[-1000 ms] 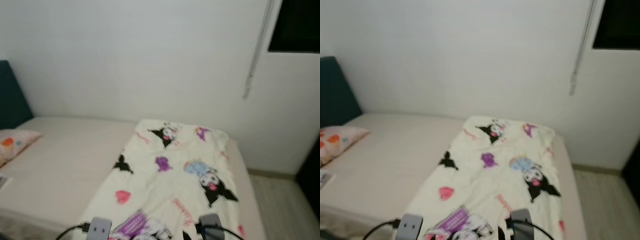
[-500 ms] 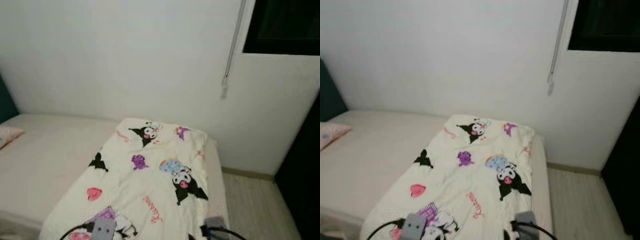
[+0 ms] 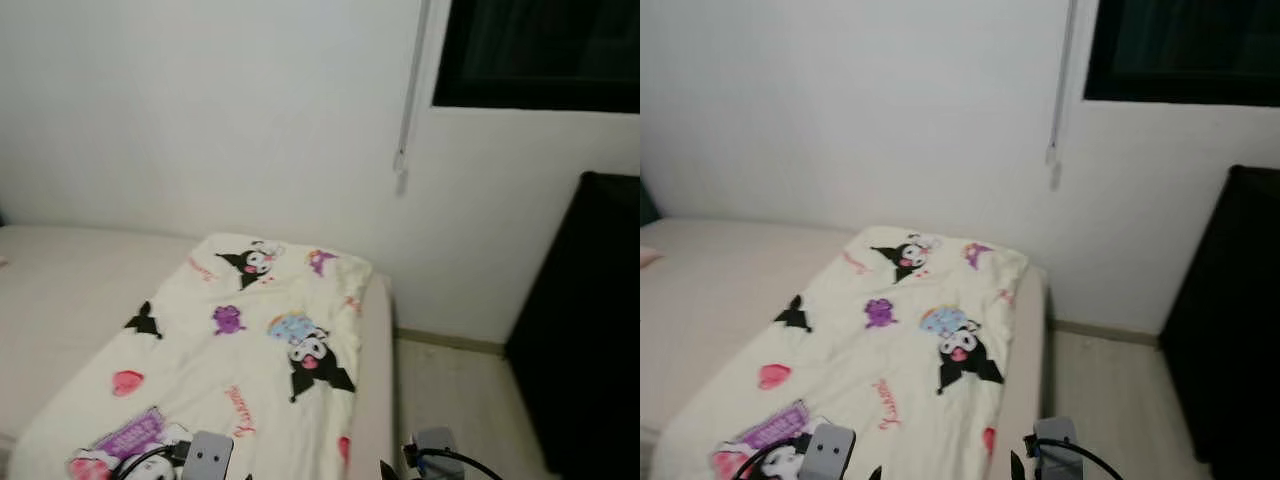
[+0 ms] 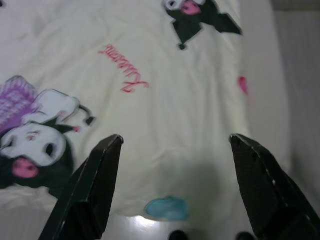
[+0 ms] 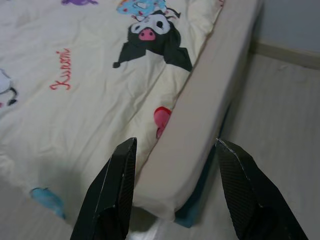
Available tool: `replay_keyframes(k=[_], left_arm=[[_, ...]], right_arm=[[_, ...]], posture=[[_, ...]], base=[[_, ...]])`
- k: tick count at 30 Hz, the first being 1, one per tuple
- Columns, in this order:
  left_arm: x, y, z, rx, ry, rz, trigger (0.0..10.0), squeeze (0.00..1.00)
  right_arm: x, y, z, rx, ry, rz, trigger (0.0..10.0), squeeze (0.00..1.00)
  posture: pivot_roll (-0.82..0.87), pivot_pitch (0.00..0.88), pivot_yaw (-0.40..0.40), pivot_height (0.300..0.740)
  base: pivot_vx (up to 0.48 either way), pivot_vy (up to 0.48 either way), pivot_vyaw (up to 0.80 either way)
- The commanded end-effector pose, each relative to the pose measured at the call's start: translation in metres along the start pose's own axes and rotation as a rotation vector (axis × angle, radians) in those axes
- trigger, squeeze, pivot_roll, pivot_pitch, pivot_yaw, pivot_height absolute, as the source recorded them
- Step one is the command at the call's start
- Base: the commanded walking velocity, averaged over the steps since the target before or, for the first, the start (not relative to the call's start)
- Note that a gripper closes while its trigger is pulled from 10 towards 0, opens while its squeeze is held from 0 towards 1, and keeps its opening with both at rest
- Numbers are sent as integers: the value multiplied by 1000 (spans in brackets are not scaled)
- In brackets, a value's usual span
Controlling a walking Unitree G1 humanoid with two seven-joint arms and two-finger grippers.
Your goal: Clean up the room
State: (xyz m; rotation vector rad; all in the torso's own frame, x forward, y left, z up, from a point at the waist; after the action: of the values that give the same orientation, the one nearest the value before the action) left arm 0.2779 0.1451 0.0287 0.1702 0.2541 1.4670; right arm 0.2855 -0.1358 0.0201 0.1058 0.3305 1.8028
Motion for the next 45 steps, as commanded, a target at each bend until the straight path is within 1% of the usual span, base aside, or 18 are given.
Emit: replay_keyframes(k=[1,45], left_arm=[[1,3,-7,28,7,7,10000,0],[2,4,-7,30,10,17,10000,0]], right_arm=[[0,3,-6,27,6,7,10000,0],[2,3,-5,28,16,27,10000,0]], posture=[[3,146,-33,740],[2,142,-41,740]], base=[[0,-368,800],[0,-368,800]])
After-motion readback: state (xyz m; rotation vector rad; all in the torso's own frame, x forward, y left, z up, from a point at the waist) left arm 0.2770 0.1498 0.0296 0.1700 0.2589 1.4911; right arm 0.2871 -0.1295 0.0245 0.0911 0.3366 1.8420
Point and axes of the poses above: a point about 5 cm out from each wrist's last joint towards the gripper, its own y axis pointing back from the gripper into the wrist, its own z axis along the axis of the wrist's last joint, x = y × z, the point moved 3 cm from there along -y, pointing out of the wrist towards the gripper, and after that the axes turned 8 degrees about y, right-handed, at the moved point
